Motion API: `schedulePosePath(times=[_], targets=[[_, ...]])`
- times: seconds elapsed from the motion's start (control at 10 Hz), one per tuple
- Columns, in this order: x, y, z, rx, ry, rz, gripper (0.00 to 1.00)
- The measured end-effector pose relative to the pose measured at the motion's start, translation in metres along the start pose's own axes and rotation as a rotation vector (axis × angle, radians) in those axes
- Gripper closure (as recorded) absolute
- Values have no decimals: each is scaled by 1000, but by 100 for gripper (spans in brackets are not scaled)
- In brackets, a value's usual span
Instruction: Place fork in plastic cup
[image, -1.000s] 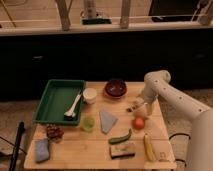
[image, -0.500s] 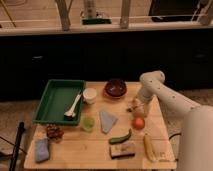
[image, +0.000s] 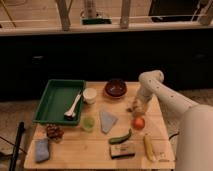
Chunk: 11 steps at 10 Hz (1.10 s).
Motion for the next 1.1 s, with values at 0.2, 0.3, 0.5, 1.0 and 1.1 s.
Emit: schedulePosePath(times=[0.2, 0.3, 0.5, 1.0, 1.1], targets=[[0, 2, -1, -9, 1, -1, 100], [0, 3, -1, -10, 0, -1, 100], [0, 4, 5, -16, -6, 1, 100], [-1, 5, 1, -21, -4, -6, 100], [0, 7, -2, -15, -8, -14, 100]])
